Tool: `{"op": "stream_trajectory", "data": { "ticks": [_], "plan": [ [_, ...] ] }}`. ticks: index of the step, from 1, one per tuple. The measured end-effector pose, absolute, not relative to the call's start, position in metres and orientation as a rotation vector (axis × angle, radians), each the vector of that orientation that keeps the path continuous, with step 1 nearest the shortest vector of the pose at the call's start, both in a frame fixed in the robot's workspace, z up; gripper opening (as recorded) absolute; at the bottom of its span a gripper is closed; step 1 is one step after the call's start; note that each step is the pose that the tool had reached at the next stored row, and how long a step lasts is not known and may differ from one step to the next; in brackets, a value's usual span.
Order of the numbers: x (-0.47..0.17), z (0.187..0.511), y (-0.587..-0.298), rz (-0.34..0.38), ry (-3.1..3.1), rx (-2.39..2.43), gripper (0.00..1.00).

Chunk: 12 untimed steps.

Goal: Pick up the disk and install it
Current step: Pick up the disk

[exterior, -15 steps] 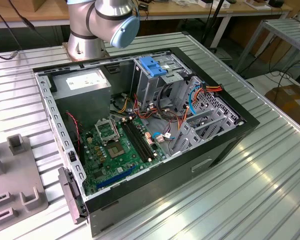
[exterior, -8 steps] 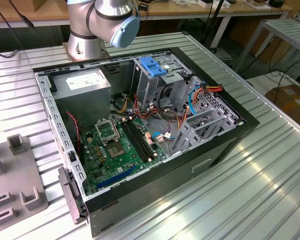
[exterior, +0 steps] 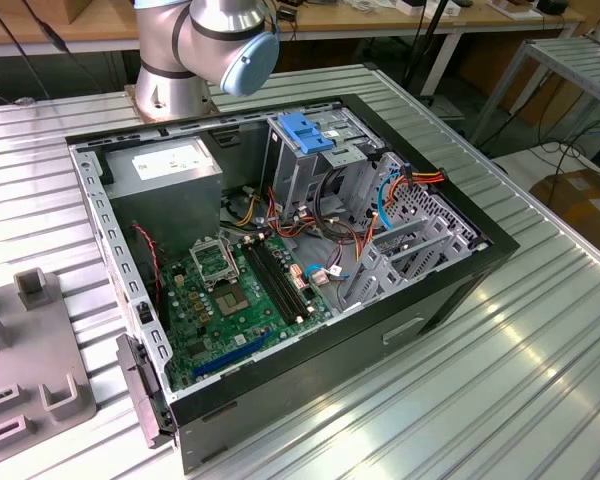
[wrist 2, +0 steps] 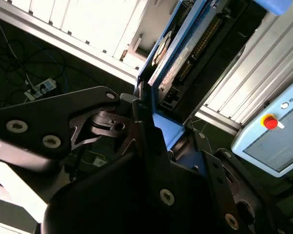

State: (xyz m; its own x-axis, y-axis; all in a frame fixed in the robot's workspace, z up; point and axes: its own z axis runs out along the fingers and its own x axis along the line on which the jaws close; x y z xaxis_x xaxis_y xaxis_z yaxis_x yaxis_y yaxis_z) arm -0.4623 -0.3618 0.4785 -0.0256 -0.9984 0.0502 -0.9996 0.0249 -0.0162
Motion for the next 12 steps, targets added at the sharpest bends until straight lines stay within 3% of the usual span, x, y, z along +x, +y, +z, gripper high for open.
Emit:
{"op": "stream_trajectory", "data": {
  "ticks": [12],
  "plan": [
    [-0.462,0.496,-0.362,0.073,-2.231,2.175,0.37]
  ]
}}
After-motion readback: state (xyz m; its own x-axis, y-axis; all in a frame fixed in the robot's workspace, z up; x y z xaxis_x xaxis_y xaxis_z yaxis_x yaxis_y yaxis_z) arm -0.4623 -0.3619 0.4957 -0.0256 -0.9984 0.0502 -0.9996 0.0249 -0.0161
